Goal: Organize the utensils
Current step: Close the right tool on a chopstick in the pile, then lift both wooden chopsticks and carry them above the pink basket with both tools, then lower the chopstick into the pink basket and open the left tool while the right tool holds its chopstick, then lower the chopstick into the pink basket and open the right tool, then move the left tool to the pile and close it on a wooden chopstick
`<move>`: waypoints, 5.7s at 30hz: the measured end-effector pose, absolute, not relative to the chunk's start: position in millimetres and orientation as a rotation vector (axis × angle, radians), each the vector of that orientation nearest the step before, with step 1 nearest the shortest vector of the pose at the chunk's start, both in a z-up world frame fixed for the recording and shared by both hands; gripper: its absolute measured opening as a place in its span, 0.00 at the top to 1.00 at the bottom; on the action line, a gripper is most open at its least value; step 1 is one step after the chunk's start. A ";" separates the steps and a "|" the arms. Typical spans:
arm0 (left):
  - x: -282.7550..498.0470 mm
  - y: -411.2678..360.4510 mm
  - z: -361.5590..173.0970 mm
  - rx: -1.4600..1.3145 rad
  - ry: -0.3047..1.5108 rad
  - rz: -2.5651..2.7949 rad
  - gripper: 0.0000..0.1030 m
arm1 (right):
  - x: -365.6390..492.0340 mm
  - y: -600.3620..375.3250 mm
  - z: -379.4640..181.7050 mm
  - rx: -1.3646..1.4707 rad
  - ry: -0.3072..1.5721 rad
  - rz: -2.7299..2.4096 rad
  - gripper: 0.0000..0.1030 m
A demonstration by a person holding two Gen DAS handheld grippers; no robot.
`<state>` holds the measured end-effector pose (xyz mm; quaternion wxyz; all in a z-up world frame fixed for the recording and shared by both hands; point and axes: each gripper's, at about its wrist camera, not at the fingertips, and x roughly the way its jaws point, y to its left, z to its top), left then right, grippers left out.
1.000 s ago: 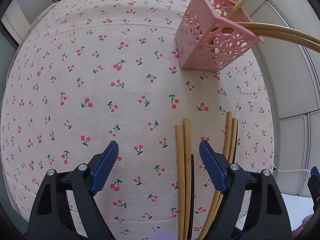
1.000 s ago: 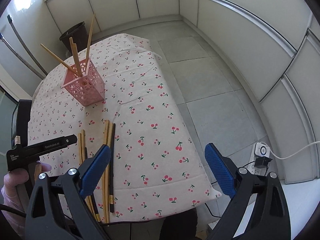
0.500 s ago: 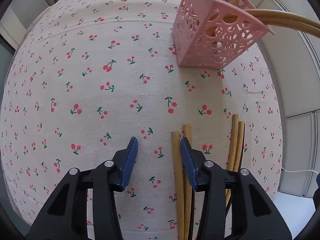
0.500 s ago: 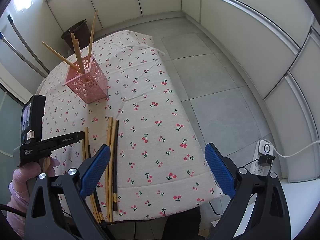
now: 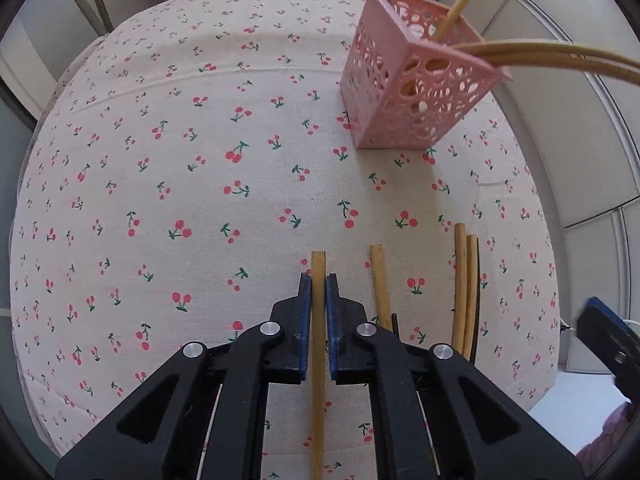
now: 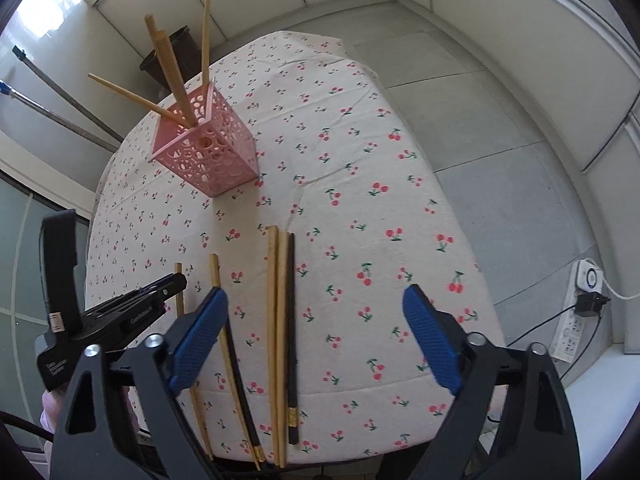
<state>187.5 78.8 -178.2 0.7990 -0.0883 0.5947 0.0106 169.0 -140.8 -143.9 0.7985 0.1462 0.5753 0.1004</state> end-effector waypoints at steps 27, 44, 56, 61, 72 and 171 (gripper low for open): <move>184.1 118.4 -159.1 -0.286 1.251 0.001 0.93 | 216.8 -112.2 -215.0 0.462 1.379 0.218 0.90; 180.3 116.7 -152.5 -0.253 1.234 -0.030 0.95 | 197.0 -85.8 -181.4 0.234 1.224 0.207 0.93; 206.4 93.1 -199.5 -0.138 1.333 0.092 0.74 | 174.8 -111.4 -143.4 0.257 1.122 0.256 0.92; 203.9 77.5 -197.9 -0.085 1.267 0.108 0.94 | 167.5 -126.5 -121.4 0.316 1.063 0.265 0.93; 151.5 93.0 -117.1 -0.140 1.043 0.047 0.94 | 130.6 -149.9 -55.3 0.308 0.907 0.300 0.93; 159.8 74.6 -124.7 -0.160 1.167 0.011 0.07 | 144.9 -167.8 -124.9 0.072 1.159 0.039 0.13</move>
